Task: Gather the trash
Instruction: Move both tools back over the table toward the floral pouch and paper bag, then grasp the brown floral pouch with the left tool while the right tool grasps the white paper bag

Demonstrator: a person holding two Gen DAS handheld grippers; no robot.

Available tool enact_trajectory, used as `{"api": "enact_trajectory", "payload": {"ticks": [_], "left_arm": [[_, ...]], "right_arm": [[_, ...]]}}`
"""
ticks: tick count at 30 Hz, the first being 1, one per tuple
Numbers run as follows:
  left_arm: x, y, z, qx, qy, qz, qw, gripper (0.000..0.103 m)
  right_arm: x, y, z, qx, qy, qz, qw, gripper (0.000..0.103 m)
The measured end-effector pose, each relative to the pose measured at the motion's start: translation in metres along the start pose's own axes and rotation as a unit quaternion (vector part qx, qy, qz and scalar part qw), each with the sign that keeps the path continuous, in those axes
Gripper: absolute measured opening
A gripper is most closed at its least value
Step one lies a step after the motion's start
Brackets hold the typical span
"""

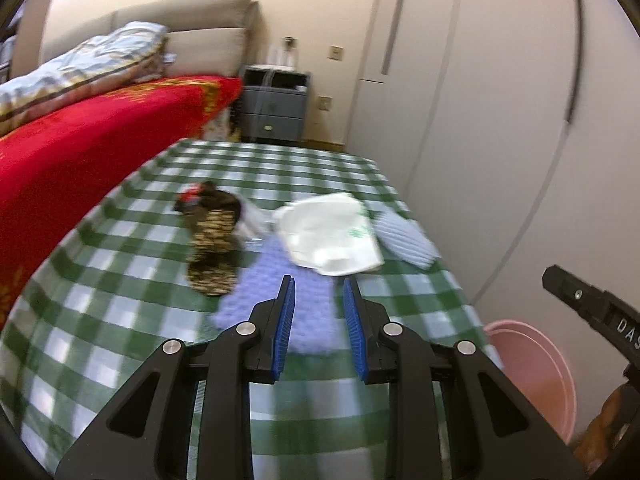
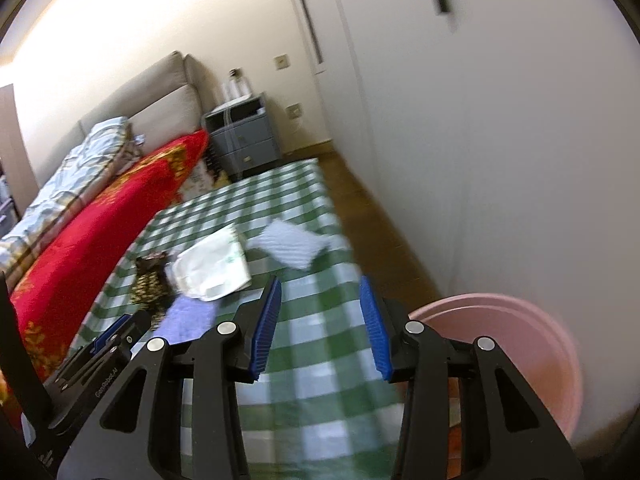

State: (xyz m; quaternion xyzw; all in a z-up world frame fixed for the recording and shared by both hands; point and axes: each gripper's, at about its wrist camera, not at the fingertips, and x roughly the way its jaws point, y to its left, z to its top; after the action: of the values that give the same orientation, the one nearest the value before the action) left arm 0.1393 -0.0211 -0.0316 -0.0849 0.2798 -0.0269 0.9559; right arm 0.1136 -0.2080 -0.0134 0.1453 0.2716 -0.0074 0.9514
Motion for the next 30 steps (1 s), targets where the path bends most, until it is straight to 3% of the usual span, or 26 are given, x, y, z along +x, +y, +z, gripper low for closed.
{"api": "enact_trajectory", "payload": {"ticks": [6,14,20,24,30], "left_arm": [[0.004,0.026,0.009,-0.021,-0.015,0.048,0.9985,0.026],[0.014,0.054,0.024,-0.042,-0.023,0.082,0.9955,0.026],[0.030,0.065,0.030,-0.051,-0.008,0.086,0.9950,0.026],[0.041,0.067,0.032,-0.053,0.002,0.083,0.9951,0.039],[0.055,0.069,0.036,-0.051,0.011,0.079,0.9955,0.039]], "right_arm": [[0.027,0.025,0.000,-0.013,0.008,0.045,0.999,0.041],[0.068,0.037,0.006,0.001,0.028,0.084,0.996,0.042],[0.099,0.047,0.008,-0.002,0.047,0.101,0.994,0.042],[0.118,0.048,0.005,0.005,0.065,0.105,0.992,0.043],[0.143,0.049,0.003,0.018,0.087,0.108,0.990,0.043]]}}
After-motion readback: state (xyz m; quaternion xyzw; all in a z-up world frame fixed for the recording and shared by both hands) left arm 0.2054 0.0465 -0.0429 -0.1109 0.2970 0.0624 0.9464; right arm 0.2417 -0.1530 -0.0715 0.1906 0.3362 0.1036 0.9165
